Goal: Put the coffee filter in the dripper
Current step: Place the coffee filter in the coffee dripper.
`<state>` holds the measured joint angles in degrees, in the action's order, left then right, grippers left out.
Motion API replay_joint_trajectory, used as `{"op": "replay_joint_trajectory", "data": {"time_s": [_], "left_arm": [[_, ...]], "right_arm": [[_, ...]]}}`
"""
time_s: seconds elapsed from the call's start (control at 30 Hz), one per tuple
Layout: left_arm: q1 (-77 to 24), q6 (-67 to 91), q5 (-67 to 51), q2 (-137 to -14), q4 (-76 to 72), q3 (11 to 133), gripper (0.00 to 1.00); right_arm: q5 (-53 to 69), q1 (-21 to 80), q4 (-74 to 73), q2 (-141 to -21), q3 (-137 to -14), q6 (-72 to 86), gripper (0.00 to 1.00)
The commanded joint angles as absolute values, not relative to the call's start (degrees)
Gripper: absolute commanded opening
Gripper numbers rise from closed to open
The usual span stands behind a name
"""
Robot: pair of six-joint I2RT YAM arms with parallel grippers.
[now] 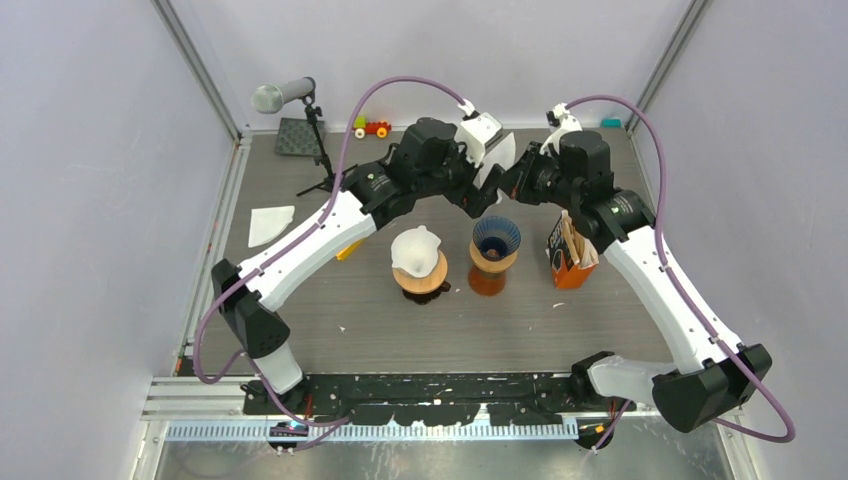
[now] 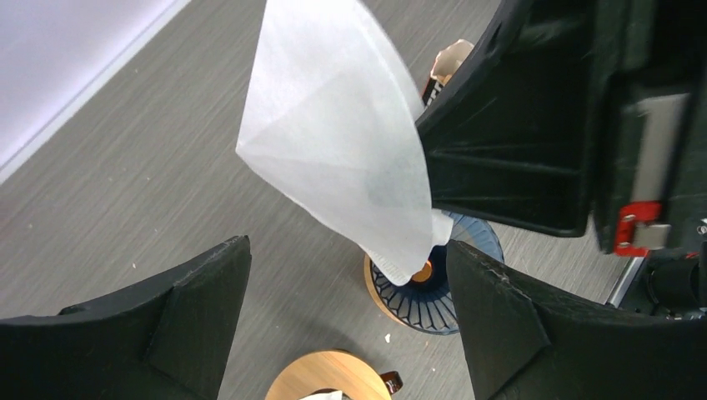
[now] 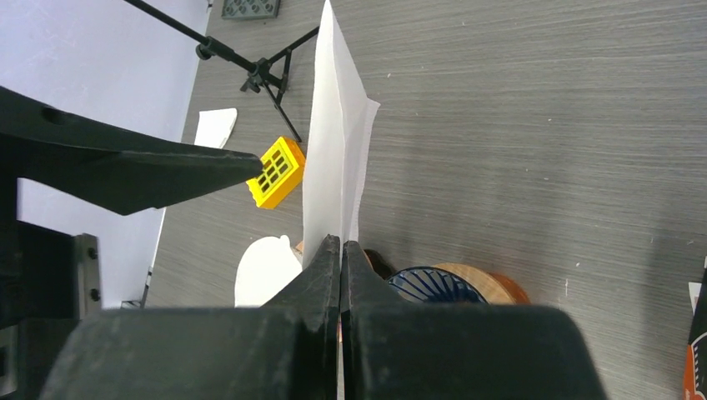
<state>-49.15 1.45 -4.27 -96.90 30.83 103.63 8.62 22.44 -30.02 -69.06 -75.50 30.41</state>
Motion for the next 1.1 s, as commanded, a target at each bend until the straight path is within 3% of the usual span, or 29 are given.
{"op": "replay_joint_trajectory", "data": {"time_s": [0.0, 0.63, 1.07], "left_arm": [[-49.49, 0.26, -2.99, -97.09, 31.44, 107.09, 0.87], [-49.57, -1.29, -2.56, -100.09, 32.7, 110.52, 0.81], [-49.57, -3.48, -0.44, -101.15, 33.0, 112.55, 0.71]], "right_arm": [[8.03, 22.76, -27.17, -68.69, -74.87, 31.03, 0.0], [8.64, 22.76, -27.09, -68.14, -74.14, 30.34, 0.0], [9.59, 22.76, -27.31, -67.94, -74.14, 29.93, 0.0]]}}
